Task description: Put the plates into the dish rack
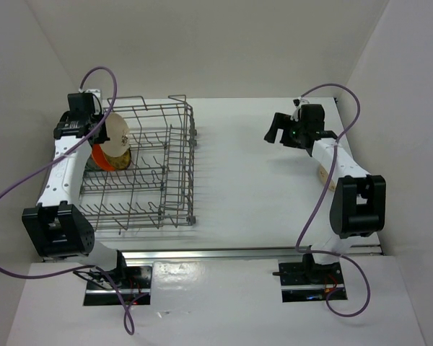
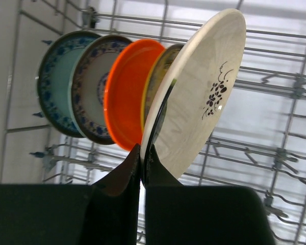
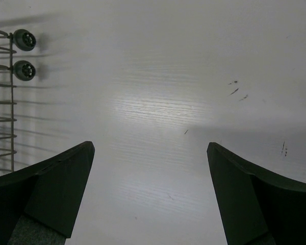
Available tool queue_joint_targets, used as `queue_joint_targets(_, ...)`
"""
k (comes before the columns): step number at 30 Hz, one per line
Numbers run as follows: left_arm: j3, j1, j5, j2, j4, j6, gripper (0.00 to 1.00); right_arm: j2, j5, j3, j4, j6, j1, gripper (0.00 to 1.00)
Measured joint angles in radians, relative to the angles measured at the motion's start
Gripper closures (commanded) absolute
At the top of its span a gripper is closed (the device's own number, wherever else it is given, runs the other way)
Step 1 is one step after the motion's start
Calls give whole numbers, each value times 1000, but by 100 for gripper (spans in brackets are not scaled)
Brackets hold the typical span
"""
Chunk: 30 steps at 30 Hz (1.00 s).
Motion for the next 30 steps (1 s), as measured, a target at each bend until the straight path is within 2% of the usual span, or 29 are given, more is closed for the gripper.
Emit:
queue_joint_targets(5, 2, 0, -66, 0, -8, 3, 100, 24, 53, 2, -21, 14, 0, 0)
queue_joint_targets(11, 3, -3, -77, 13, -8, 0, 100, 25, 94, 13, -28, 22, -2, 0)
queue_joint_targets(20, 11, -88, -130, 145, -27, -32, 100, 25, 182, 13, -33, 41, -10, 0)
queue_joint_targets(30, 32, -113, -151, 187, -71, -57, 100, 25, 331, 14, -76, 65, -81, 0)
